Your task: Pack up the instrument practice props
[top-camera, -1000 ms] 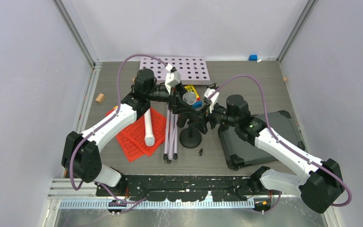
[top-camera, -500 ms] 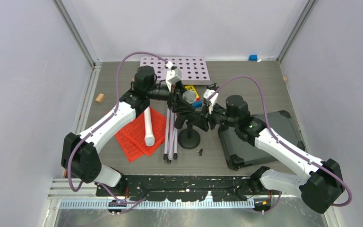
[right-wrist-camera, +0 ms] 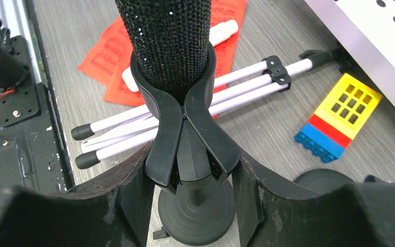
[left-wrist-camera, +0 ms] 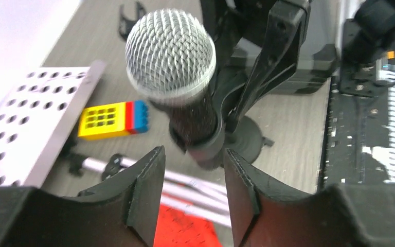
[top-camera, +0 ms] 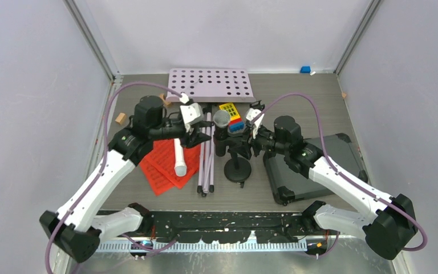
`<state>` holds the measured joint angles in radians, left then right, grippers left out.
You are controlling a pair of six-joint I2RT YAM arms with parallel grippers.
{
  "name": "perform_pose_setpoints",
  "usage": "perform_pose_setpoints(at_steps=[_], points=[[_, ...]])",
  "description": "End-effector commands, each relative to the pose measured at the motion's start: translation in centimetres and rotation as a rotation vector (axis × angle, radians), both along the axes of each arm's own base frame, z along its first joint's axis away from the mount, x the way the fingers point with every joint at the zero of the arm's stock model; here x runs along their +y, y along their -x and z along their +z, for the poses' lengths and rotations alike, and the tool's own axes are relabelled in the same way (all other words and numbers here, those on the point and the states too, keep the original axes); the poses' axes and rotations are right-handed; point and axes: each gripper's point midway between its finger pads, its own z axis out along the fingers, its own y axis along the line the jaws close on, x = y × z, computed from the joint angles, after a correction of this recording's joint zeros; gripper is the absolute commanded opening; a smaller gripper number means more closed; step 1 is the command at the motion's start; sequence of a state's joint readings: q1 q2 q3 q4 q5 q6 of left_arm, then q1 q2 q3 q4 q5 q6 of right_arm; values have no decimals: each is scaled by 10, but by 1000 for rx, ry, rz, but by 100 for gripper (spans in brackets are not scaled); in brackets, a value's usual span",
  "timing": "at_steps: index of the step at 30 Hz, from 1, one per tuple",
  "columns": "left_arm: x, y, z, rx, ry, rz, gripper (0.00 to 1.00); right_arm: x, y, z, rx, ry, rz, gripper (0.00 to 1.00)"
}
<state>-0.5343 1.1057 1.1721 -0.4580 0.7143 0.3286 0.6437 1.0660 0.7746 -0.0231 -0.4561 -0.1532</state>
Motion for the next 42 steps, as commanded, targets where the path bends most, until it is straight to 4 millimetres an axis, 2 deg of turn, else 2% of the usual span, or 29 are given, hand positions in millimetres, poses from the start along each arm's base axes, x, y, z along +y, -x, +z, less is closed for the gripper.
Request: perform_pose_setpoints(at_steps=[1,3,9,10,11,12,13,14,16,19,22,26,30,34,42], points=[[28,-13,28,-188,12,164,0,-8,-11,10,-21,-14,-65,0],[25,-15,34,-188,32,165,0,-8,-10,10,-17,-9,-56,0],[2,-12,47,-113,90,54,0,-6,-9,9,-17,-17,-45,0],[-2,-11,47,-102,99,32,3,-6,-9,9,-17,-17,-45,0],[-5,-10,46,-94,105,15,17,-6,-9,10,-18,-18,-44,0],[-7,-10,44,-83,112,9,38,-6,-9,9,-18,-17,-43,0],[-8,-11,42,-71,118,11,54,-6,-8,9,-18,-17,-43,0],[-9,-11,39,-58,122,14,65,-7,-8,10,-18,-16,-43,0],[-10,-8,37,-53,136,0,78,-7,-8,10,-21,-16,-41,0],[-14,-2,39,-53,180,-33,86,-7,-6,10,-20,-15,-36,0],[-21,-4,42,-44,228,-48,89,-6,-6,10,-18,-16,-34,0],[-30,-11,36,12,255,-61,89,-5,-6,10,-16,-21,-31,0],[-39,-18,40,11,302,-77,88,-6,-5,11,-15,-22,-29,0],[-46,-23,31,56,303,-97,86,-6,-6,12,-19,-22,-34,0],[-56,-22,24,143,326,-150,71,-6,-6,11,-20,-22,-34,0]])
